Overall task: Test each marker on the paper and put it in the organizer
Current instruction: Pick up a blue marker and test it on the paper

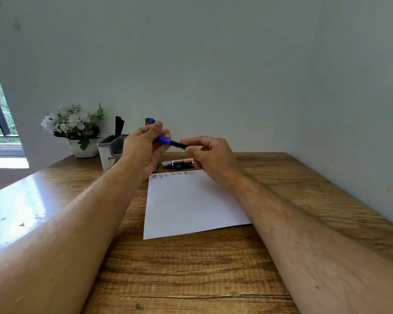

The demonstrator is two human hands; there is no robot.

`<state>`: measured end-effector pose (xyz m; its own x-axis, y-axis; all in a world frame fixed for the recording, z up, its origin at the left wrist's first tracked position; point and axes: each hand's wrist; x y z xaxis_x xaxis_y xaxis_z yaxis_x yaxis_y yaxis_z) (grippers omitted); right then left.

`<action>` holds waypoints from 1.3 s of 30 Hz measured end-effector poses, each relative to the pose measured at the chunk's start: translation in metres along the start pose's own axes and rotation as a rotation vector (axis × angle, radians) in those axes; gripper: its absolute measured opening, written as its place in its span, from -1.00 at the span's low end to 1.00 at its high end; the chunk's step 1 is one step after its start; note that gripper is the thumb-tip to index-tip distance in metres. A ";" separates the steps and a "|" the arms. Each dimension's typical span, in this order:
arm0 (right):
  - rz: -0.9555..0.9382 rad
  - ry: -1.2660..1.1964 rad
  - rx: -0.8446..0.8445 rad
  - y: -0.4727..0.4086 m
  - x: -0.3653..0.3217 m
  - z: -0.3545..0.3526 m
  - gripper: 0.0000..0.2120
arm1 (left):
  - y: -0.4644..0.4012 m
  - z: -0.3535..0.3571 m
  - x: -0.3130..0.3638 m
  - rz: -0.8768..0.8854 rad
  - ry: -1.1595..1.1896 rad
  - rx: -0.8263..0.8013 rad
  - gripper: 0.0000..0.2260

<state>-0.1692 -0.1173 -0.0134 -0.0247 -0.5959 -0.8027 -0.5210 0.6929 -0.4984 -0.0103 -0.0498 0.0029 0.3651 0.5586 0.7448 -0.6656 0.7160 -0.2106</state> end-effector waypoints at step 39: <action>-0.027 0.077 0.191 0.001 0.000 0.004 -0.84 | 0.010 0.012 -0.013 -0.055 0.002 -0.091 -0.80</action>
<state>-0.1661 -0.1142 -0.0152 -0.0817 -0.6396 -0.7643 -0.3510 0.7362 -0.5786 -0.0296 -0.0550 -0.0018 0.4012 0.5180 0.7554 -0.5822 0.7809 -0.2263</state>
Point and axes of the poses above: each hand's wrist, its own y-axis away from the middle knuckle, its own z-axis out of the palm, x = y × z, and after that the axes turned 5 degrees about y, right-handed
